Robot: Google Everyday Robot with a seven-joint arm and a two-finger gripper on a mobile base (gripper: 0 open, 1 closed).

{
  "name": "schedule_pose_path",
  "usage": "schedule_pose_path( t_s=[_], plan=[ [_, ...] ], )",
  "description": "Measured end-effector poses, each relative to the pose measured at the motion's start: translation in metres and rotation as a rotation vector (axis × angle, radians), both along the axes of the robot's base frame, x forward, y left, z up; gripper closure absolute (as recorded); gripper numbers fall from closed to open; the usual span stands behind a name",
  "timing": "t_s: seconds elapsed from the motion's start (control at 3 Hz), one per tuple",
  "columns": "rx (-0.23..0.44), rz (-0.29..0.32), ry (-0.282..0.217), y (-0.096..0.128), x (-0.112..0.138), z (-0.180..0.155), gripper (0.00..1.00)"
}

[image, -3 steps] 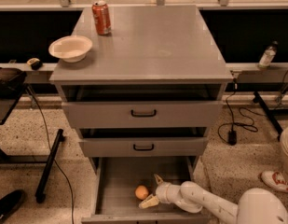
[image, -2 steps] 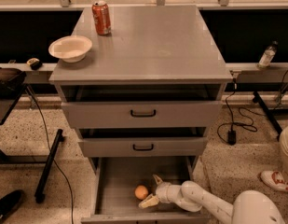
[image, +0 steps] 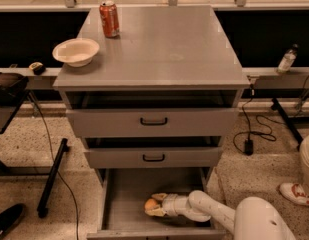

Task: Pick orange from bottom drawer and place on counter

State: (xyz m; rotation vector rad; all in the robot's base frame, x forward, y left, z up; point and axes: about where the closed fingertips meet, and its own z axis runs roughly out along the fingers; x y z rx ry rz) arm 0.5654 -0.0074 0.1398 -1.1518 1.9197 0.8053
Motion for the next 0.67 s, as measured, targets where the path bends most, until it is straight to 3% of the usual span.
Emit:
schedule_pose_path(
  t_s=[0.67],
  plan=[
    [-0.017, 0.025, 0.048, 0.0052, -0.0008, -0.0155, 0.85]
  ],
)
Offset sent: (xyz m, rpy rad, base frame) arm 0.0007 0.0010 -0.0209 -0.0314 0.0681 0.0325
